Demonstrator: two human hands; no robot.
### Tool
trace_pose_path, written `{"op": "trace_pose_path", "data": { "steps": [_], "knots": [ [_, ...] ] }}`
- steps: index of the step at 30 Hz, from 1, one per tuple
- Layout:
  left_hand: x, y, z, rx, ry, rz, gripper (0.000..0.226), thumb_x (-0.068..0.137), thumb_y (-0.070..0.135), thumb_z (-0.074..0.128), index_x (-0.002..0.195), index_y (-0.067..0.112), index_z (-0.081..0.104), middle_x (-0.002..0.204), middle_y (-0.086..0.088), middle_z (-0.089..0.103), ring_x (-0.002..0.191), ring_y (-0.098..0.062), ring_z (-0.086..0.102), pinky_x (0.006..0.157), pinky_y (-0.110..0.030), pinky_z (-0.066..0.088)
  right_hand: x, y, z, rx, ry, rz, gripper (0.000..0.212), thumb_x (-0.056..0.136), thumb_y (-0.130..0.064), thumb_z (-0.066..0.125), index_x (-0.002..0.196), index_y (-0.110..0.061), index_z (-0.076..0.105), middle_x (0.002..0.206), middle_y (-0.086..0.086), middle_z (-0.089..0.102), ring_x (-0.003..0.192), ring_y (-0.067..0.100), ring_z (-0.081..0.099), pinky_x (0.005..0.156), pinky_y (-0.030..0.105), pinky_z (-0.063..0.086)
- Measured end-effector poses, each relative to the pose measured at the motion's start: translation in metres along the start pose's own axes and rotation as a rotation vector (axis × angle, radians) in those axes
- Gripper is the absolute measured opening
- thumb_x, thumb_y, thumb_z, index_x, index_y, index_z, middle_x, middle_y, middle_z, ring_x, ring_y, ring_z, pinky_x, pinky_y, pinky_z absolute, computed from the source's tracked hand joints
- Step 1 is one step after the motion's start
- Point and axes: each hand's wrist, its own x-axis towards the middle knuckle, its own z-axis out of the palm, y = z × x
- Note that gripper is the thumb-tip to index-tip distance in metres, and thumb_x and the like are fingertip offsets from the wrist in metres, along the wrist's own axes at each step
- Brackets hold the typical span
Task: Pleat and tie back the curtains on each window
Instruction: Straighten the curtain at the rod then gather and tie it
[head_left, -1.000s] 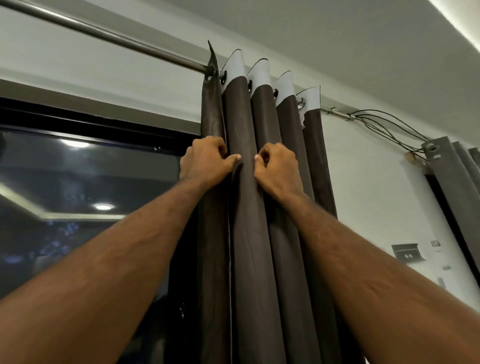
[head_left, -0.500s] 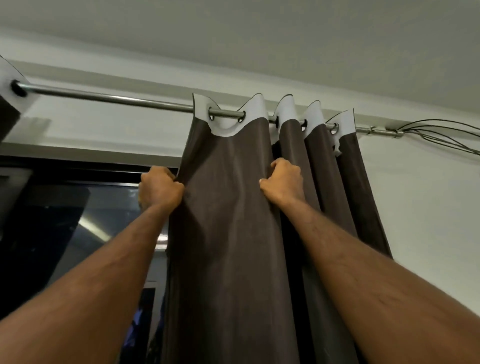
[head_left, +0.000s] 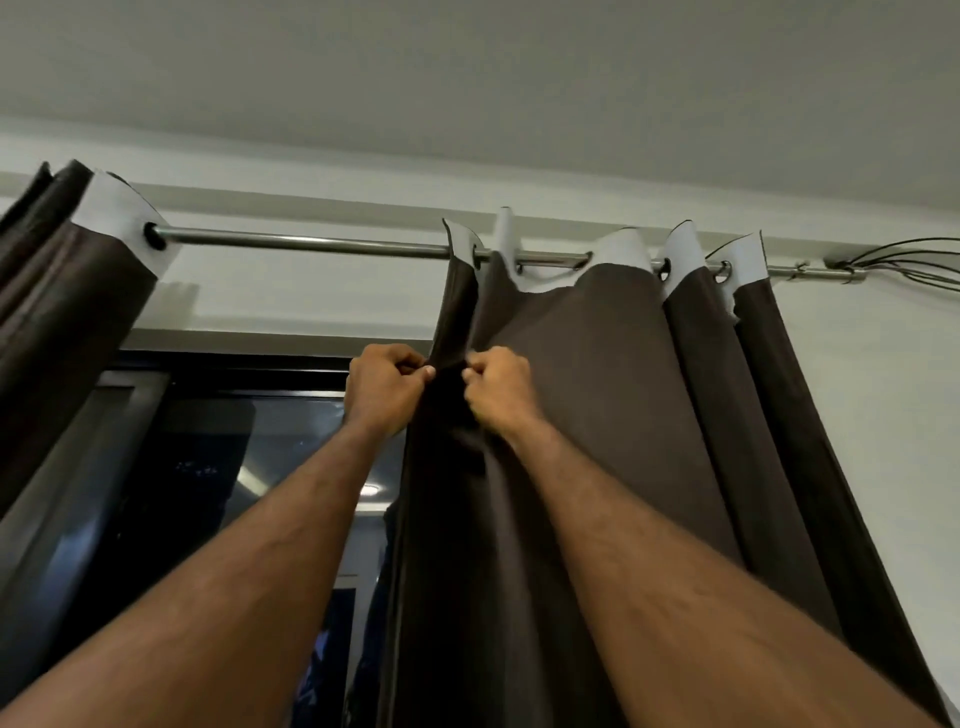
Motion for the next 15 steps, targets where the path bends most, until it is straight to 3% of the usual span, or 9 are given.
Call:
{"op": "trace_pose_path", "data": {
  "steps": [3, 6, 9, 12, 15],
  "knots": [
    [0.001, -0.006, -0.010, -0.003, -0.039, 0.001, 0.012, 0.078, 0.036, 0.075, 0.084, 0.026, 0.077, 0.073, 0.006, 0.073, 0.074, -0.017, 0.072, 0.067, -0.046, 0.063, -0.002, -0.023, 0.029, 0.081, -0.107, -0.055, 0.036, 0.096, -0.007, 0.058, 0.061, -0.012, 0.053, 0.070, 0.002, 0.057, 0.070, 0.015, 0.056, 0.063, 0.022, 0.038],
    [0.003, -0.014, -0.019, 0.021, -0.042, -0.012, 0.008, 0.082, 0.032, 0.076, 0.084, 0.025, 0.077, 0.074, 0.004, 0.073, 0.075, -0.020, 0.071, 0.067, -0.045, 0.063, -0.001, -0.027, 0.034, 0.181, -0.088, -0.055, 0.038, 0.097, -0.007, 0.058, 0.060, -0.010, 0.054, 0.062, -0.002, 0.050, 0.059, 0.007, 0.043, 0.056, 0.021, 0.035],
    [0.003, -0.021, -0.021, -0.040, -0.058, -0.038, 0.005, 0.086, 0.022, 0.075, 0.087, 0.018, 0.078, 0.078, -0.001, 0.074, 0.078, -0.020, 0.073, 0.073, -0.043, 0.063, -0.006, -0.028, 0.040, 0.183, -0.114, -0.053, 0.026, 0.099, -0.010, 0.059, 0.077, -0.007, 0.073, 0.076, 0.001, 0.066, 0.070, 0.008, 0.056, 0.067, 0.022, 0.043],
    [-0.004, -0.020, -0.017, -0.148, -0.081, -0.064, 0.008, 0.092, 0.016, 0.070, 0.092, 0.013, 0.077, 0.084, -0.009, 0.074, 0.078, -0.022, 0.073, 0.064, -0.039, 0.063, -0.010, -0.023, 0.045, 0.207, -0.148, -0.054, 0.020, 0.100, -0.012, 0.060, 0.094, -0.009, 0.079, 0.095, 0.006, 0.075, 0.090, 0.016, 0.068, 0.080, 0.027, 0.054],
    [-0.010, -0.015, -0.009, -0.252, -0.084, -0.073, 0.019, 0.096, 0.027, 0.068, 0.095, 0.010, 0.076, 0.084, -0.012, 0.073, 0.077, -0.025, 0.074, 0.057, -0.041, 0.063, -0.012, -0.018, 0.040, 0.230, -0.161, -0.058, 0.022, 0.099, -0.010, 0.058, 0.092, -0.010, 0.080, 0.087, 0.005, 0.076, 0.082, 0.014, 0.069, 0.071, 0.021, 0.055]
  ]
}}
